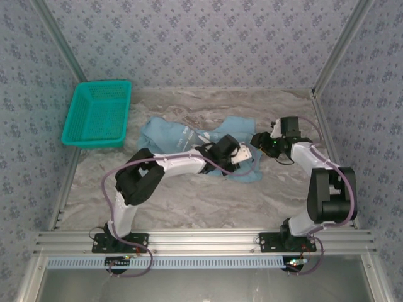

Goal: Fold the inside-out t-shirt

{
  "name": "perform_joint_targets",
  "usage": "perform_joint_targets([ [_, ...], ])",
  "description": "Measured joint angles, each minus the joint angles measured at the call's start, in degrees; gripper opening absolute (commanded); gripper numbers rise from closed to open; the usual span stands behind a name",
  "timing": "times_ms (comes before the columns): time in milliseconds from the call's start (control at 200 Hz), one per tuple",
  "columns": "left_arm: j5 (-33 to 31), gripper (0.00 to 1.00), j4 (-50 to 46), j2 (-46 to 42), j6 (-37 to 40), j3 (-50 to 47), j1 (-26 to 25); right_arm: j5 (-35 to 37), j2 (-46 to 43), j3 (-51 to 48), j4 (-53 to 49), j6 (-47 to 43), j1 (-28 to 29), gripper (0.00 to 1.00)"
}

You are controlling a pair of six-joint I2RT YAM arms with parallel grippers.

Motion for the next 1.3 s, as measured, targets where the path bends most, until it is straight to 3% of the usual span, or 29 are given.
perform_joint_targets([
  [215, 12.74, 0.27, -3.76, 0.02, -6.14, 4.63, 7.69, 2.32, -3.65, -1.01, -1.42, -1.97, 0.0, 0.52],
  [355, 17.42, 0.28, -5.03, 0.85, -9.55, 7.76, 11.72, 3.17, -3.65, -1.51, -1.81, -2.58, 0.22, 0.52],
  [505, 19.76, 0.46, -6.36, 1.97, -11.96, 8.35, 14.69, 3.89, -3.65, -1.97, -2.36, -3.45, 1.18, 0.53],
  [620, 20.81, 0.56, -6.23, 0.5, -11.8, 5.35, 14.82, 3.87, -3.65, -3.1, -2.93, -4.07, 1.68, 0.53],
  [759, 16.15, 0.58, -5.84, -6.62, -6.99, -4.94, 9.77, 3.89, -3.65, -4.26, -4.35, -4.72, 1.38, 0.53],
  [899, 9.9, 0.54, -5.22, -9.51, -1.03, -8.33, 1.38, 3.37, -3.65, -4.39, -4.39, -4.98, 0.79, 0.53],
  [994, 7.04, 0.51, -5.25, -8.44, 2.03, -7.39, -0.68, 2.86, -3.63, -4.39, -4.37, -4.98, 0.35, 0.53],
  [1139, 3.1, 0.29, -4.98, -3.23, 4.2, -2.73, -0.35, 2.36, -3.65, -4.39, -4.37, -4.98, 0.26, 0.54],
  [1299, 3.67, 0.11, -4.83, -1.92, 3.54, -1.84, 0.9, 2.19, -4.37, -4.85, -4.46, -5.01, 0.26, 0.54],
])
